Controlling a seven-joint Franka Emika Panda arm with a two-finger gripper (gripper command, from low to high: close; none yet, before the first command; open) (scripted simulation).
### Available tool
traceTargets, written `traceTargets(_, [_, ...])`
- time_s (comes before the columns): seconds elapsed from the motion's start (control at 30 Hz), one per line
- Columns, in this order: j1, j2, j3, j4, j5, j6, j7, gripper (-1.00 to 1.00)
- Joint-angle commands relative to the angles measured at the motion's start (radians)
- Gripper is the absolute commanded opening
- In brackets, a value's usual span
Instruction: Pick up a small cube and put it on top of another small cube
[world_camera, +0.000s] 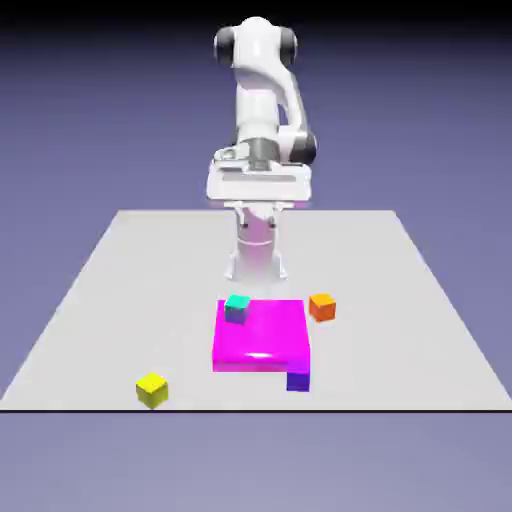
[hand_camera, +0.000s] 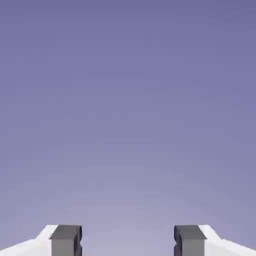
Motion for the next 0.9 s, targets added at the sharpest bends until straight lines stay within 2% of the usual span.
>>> traceTargets(0.0, [-0.009, -0.008, 0.036, 0.004, 0.007, -0.018, 0.039, 0.0])
traceTargets(0.87, [-0.251, -0.221, 0.979, 0.107, 0.2, -0.484, 1.054, 0.0])
